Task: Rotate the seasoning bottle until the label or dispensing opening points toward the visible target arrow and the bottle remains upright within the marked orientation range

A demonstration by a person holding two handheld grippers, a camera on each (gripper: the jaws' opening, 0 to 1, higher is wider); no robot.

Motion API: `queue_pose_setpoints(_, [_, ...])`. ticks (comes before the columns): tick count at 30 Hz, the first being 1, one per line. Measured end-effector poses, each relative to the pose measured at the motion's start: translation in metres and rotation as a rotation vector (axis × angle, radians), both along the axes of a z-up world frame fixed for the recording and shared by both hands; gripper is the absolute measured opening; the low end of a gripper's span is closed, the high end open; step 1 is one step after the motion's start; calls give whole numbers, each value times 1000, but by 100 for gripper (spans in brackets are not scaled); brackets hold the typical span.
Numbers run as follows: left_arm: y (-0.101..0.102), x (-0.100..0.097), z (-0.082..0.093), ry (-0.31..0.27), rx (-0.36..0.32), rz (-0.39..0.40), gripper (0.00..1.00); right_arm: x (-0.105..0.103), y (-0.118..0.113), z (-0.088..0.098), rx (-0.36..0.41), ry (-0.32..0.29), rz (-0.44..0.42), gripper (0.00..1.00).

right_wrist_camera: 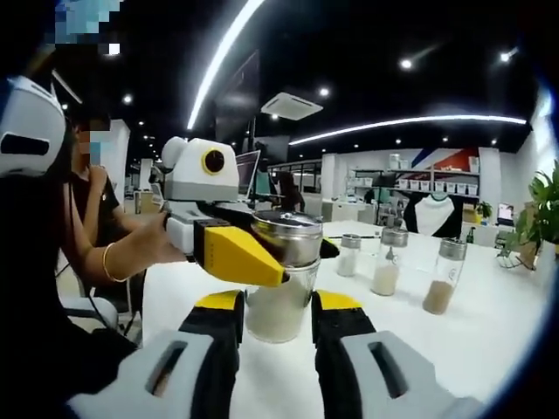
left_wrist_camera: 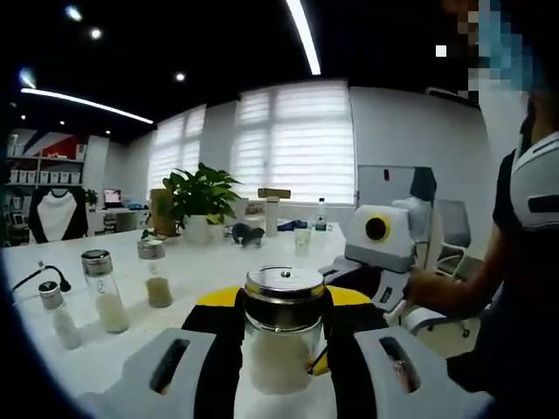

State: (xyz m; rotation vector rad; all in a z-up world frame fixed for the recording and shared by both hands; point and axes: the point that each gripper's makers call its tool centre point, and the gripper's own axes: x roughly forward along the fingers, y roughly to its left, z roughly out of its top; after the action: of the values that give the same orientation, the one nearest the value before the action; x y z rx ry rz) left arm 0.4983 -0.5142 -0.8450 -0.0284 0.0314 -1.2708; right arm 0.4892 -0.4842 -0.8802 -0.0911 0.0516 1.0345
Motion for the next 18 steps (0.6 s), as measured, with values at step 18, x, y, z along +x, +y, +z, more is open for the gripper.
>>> queue_pose_setpoints(18, [0, -10, 8, -16, -18, -45, 37, -6, 8, 6, 43, -18, 31, 29])
